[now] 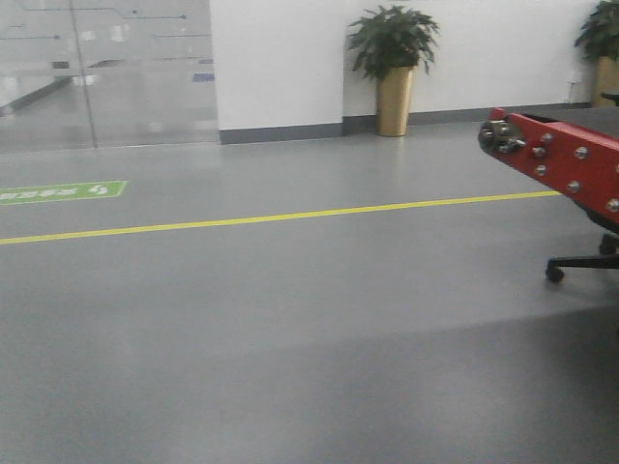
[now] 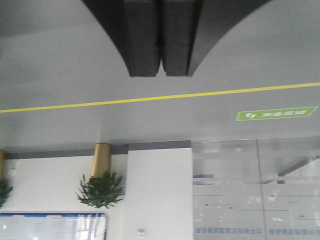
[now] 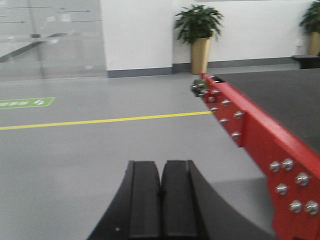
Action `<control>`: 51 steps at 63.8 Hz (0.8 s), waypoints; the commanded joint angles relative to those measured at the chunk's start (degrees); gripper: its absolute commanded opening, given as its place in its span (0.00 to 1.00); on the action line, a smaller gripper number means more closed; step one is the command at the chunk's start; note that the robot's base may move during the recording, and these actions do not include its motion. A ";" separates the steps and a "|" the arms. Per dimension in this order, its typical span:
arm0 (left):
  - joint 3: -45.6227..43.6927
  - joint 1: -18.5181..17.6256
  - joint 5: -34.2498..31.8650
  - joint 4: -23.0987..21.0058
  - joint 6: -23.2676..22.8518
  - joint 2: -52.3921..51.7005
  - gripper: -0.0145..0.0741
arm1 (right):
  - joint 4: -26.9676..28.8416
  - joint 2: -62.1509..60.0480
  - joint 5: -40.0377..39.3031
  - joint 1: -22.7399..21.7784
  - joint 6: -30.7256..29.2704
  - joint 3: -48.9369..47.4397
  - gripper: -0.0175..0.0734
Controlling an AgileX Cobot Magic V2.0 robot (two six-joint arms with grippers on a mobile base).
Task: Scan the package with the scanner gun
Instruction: 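Drive the base toward the red conveyor table and turn to face it, then approach the table edge, bringing the box and scanner gun within reach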
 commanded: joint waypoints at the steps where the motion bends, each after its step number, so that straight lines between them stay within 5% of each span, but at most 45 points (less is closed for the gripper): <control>1: -0.17 -1.05 -0.98 -0.44 -0.20 -0.21 0.04 | -0.37 -0.19 -0.83 -1.31 -0.07 -0.02 0.02; 51: -0.17 -2.34 -0.98 -0.44 -0.20 -0.21 0.04 | -0.37 -0.19 -0.83 -1.47 -0.07 -0.02 0.02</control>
